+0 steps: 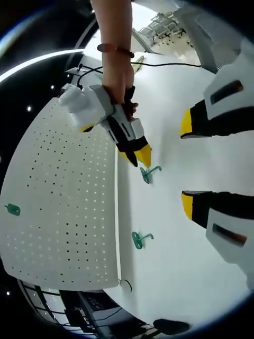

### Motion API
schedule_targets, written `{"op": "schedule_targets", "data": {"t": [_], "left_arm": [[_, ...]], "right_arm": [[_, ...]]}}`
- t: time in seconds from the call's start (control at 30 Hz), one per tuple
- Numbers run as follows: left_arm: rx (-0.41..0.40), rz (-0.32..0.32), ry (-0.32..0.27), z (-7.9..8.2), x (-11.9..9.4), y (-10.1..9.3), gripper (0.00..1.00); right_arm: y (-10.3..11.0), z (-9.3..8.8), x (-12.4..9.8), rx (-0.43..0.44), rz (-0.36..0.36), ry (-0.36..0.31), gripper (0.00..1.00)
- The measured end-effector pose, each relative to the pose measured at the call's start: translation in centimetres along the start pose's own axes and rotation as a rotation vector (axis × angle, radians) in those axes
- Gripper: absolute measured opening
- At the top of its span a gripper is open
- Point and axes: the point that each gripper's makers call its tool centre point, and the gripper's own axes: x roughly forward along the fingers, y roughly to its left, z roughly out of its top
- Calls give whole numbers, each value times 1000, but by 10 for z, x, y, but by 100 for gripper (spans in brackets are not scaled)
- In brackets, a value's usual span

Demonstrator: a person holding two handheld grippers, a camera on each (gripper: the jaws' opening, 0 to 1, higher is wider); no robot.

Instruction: Insert the hook assembly into the mounting plate slot until the hook locks in place.

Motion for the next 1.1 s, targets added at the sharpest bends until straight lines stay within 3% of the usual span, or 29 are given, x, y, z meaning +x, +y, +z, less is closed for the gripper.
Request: {"op": "schedule_targets", "data": {"t": [0.37, 0.63, 0.8, 1.1], "left_arm": [[15, 11, 8, 0, -3, 6, 41], [-8, 12, 4, -1, -2, 6, 40], [-16, 9, 4, -2, -1, 5, 40], [-29, 8, -2, -2, -1, 4, 40]], "right_arm": [[4, 1, 10, -34, 27, 19, 16], [7, -11, 11, -53, 34, 62, 8], [11, -14, 9, -43, 35, 66, 2], [14, -14, 7, -33, 34, 49, 0]]}}
